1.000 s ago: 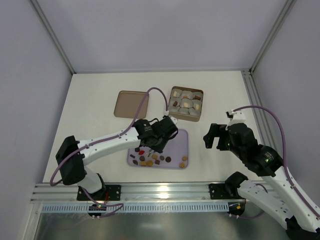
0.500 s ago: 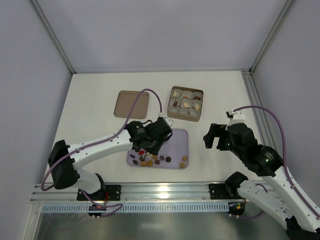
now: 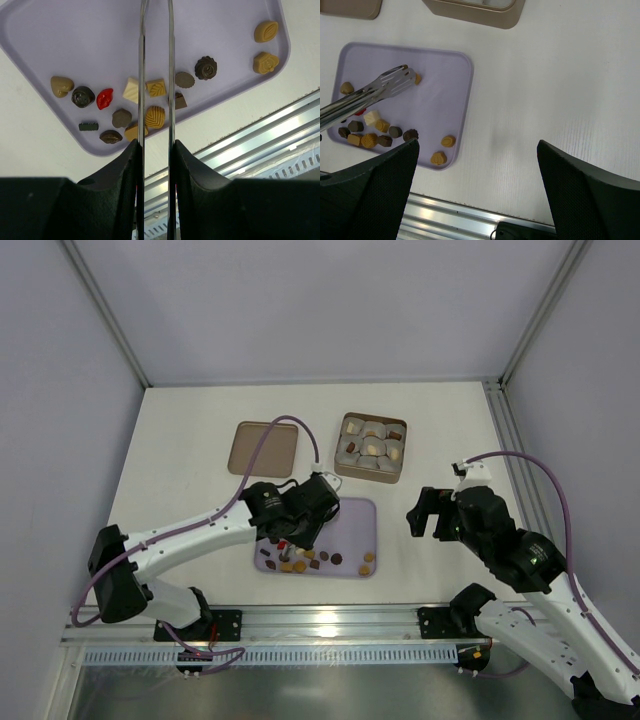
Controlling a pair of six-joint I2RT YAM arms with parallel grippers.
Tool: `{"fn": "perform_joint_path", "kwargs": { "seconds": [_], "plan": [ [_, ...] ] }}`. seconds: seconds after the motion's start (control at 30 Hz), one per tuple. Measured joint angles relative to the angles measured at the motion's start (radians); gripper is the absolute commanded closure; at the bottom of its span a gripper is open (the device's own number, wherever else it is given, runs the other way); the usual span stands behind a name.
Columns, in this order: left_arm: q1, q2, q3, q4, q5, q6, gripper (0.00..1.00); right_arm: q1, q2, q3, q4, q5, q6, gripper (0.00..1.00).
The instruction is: Pack the chocolate
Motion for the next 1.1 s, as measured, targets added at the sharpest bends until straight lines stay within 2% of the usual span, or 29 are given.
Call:
{"fn": "perform_joint_path", "kwargs": {
  "seconds": [0.23, 0.43, 1.1],
  "plan": [
    [0.000, -0.003, 0.000, -0.002, 0.000, 0.000, 0.68, 0.000, 0.000, 0.000, 0.000, -0.002, 0.000, 0.00],
    [0.000, -0.003, 0.000, -0.002, -0.001, 0.000, 0.64, 0.000, 0.000, 0.000, 0.000, -0.002, 0.000, 0.00],
    [0.000, 0.026, 0.000, 0.002, -0.002, 0.002, 0.63, 0.000, 0.000, -0.001, 0.000, -0.002, 0.000, 0.00]
  ]
}}
